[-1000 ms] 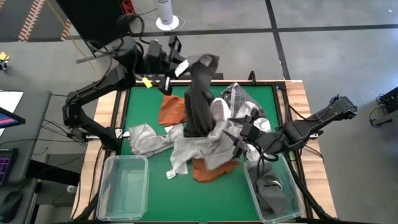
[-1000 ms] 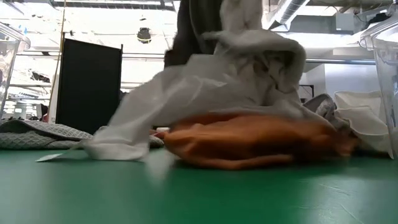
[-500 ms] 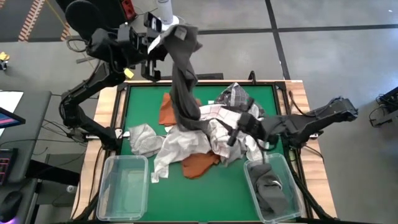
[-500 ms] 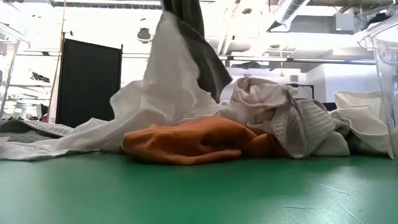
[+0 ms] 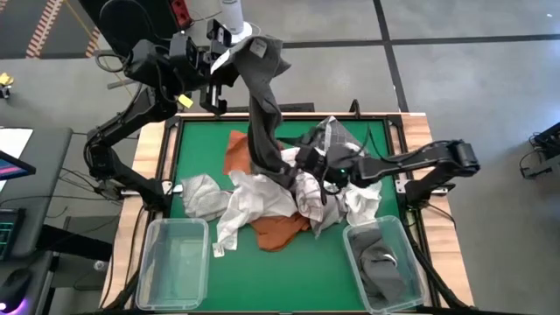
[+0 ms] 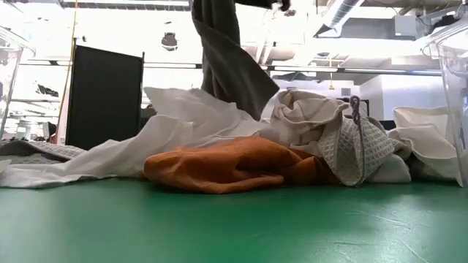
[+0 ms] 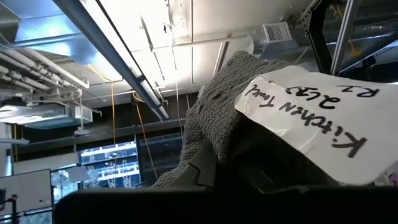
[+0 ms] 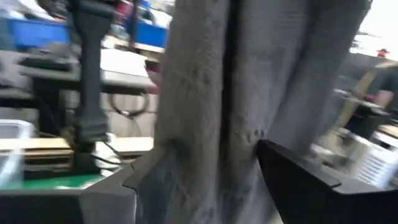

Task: Sort towels by color in basket
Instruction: Put the gray towel into the right transparent bin

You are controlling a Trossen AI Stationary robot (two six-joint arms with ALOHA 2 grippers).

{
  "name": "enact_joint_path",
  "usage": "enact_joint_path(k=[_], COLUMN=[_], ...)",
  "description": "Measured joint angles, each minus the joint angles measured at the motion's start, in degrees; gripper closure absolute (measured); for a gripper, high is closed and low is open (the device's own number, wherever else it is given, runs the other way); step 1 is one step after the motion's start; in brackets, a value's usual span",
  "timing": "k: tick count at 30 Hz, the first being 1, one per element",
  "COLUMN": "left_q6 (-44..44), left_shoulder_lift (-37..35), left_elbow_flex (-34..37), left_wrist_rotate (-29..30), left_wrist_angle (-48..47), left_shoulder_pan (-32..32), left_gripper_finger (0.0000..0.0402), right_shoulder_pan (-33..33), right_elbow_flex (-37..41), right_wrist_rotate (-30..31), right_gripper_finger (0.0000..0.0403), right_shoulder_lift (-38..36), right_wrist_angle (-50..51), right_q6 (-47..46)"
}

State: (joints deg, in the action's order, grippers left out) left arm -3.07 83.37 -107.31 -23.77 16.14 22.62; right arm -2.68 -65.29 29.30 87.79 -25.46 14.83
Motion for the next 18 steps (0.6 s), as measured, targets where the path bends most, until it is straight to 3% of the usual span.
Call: enact_joint_path(k=[4,11,14,18], left_q6=[-0.55,-4.46,-5.24,-5.10], left_shoulder_lift=[0.17,0.24,0.24,0.10], left_elbow_flex=[0.00,0.02,0.02,0.04], left_wrist_rotate=[-0.05,-1.68,-2.54,-2.60], left_wrist_angle=[-0.10,-0.45,-1.34,-4.61], left_shoulder_pan=[-0.16,-0.14,-0.16,-0.14], left_gripper_finger=[0.0393,0.0393,0.0393,0.0384], right_shoulder_pan=[3.72,7.21,7.93,8.13], right_elbow_flex=[-3.54,-10.20,-11.53,-11.59], right_wrist_rotate=[-5.55,-5.87,-5.60,-5.40], right_gripper_finger=[0.0132,0.0149,0.0200,0.0326], right_shoulder_lift=[4.16,10.54,12.00,11.30], right_wrist_angle=[0.04,0.07,0.27,4.59], right_q6=[-2.46,-1.90,-1.00,0.79])
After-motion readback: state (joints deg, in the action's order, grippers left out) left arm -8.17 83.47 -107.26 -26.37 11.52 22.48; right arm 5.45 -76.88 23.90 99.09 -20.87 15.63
